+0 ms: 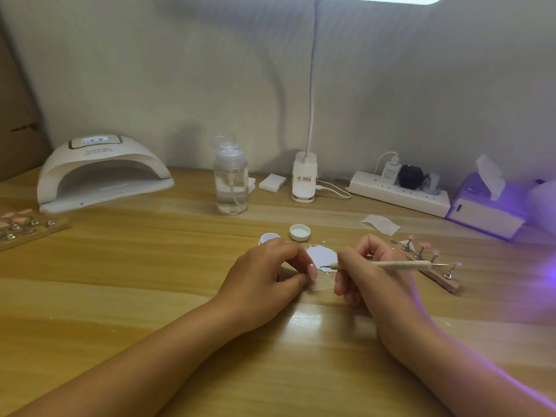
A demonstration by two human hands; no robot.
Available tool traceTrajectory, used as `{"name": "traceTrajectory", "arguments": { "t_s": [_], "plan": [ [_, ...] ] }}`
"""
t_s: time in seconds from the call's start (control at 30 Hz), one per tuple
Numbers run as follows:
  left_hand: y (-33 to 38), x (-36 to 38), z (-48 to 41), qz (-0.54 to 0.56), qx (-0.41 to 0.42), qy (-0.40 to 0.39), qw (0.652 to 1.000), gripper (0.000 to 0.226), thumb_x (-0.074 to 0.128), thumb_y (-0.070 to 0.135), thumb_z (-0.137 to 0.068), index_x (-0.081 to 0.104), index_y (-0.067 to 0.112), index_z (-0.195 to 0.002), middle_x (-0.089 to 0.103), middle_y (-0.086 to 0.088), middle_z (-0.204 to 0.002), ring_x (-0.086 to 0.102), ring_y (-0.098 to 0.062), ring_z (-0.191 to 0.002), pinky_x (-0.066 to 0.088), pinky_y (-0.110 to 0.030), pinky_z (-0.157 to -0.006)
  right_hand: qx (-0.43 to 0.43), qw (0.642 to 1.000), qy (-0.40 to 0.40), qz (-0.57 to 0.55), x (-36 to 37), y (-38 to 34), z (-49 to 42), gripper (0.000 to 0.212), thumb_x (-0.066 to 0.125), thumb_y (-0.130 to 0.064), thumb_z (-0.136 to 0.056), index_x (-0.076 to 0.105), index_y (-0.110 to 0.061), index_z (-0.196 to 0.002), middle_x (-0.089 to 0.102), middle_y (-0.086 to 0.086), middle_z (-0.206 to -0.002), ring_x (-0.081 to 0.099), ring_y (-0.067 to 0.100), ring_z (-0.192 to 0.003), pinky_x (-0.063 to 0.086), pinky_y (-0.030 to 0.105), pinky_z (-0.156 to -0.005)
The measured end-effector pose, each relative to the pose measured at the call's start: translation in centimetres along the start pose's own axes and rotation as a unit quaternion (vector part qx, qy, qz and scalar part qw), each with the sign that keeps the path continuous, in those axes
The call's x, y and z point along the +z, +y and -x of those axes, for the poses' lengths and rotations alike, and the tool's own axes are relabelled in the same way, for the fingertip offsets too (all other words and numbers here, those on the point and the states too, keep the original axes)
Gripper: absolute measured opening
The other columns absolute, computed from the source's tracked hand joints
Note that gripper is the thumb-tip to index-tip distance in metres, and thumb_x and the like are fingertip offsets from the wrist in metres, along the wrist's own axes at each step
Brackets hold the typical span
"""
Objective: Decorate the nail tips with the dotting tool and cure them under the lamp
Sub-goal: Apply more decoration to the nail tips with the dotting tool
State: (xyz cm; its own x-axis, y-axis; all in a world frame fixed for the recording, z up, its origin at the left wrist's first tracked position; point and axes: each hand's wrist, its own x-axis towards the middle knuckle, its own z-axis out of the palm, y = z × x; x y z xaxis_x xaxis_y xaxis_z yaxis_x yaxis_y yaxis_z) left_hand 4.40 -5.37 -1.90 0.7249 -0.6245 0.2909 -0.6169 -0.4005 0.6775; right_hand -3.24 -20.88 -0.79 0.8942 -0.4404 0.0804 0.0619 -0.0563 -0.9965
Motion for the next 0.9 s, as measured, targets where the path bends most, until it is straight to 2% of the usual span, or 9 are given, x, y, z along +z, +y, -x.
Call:
{"name": "traceTrajectory", "arguments": {
  "t_s": [0.13, 0.3, 0.63, 0.9],
  "plan": [
    [-0.01, 0.01, -0.05, 0.001, 0.0, -0.001, 1.0, 0.02, 0.069, 0.016, -0.084, 0.067, 0.035, -0.081, 0.055, 0.034, -0.086, 0.055, 0.004, -0.058, 0.031, -0.014, -0.059, -0.002, 1.0, -0.004, 0.022, 0.15, -0.06, 0.02, 0.017, 0.06, -0.025, -0.062, 0.045, -0.025, -0.055, 0.062, 0.014, -0.05, 0.045, 0.014, -0.039, 0.036, 0.021, -0.039],
    [-0.01, 0.04, -0.07, 0.003, 0.001, 0.0, 1.0, 0.02, 0.069, 0.016, -0.084, 0.067, 0.036, -0.08, 0.056, 0.032, -0.082, 0.054, 0.005, -0.058, 0.03, -0.013, -0.059, -0.004, 0.999, -0.027, 0.041, 0.18, 0.23, -0.2, 0.017, 0.06, -0.024, -0.064, 0.044, -0.026, -0.056, 0.065, 0.014, -0.053, 0.047, 0.014, -0.039, 0.035, 0.017, -0.039],
    [-0.03, 0.05, -0.13, -0.008, 0.007, 0.001, 1.0, 0.019, 0.071, 0.016, -0.085, 0.068, 0.034, -0.081, 0.053, 0.038, -0.083, 0.054, 0.007, -0.058, 0.029, -0.012, -0.059, -0.009, 0.998, -0.04, 0.051, 0.23, 0.53, -0.38, 0.017, 0.061, -0.023, -0.065, 0.046, -0.026, -0.057, 0.067, 0.015, -0.056, 0.054, 0.015, -0.041, 0.04, 0.02, -0.04],
    [-0.08, 0.06, -0.08, -0.004, 0.007, 0.003, 1.0, 0.019, 0.07, 0.016, -0.084, 0.068, 0.034, -0.081, 0.054, 0.035, -0.086, 0.054, 0.003, -0.058, 0.032, -0.019, -0.061, -0.014, 0.998, -0.038, 0.055, 0.26, 0.57, -0.43, 0.017, 0.06, -0.024, -0.065, 0.046, -0.026, -0.057, 0.067, 0.015, -0.055, 0.053, 0.015, -0.041, 0.038, 0.019, -0.04]
  ]
}}
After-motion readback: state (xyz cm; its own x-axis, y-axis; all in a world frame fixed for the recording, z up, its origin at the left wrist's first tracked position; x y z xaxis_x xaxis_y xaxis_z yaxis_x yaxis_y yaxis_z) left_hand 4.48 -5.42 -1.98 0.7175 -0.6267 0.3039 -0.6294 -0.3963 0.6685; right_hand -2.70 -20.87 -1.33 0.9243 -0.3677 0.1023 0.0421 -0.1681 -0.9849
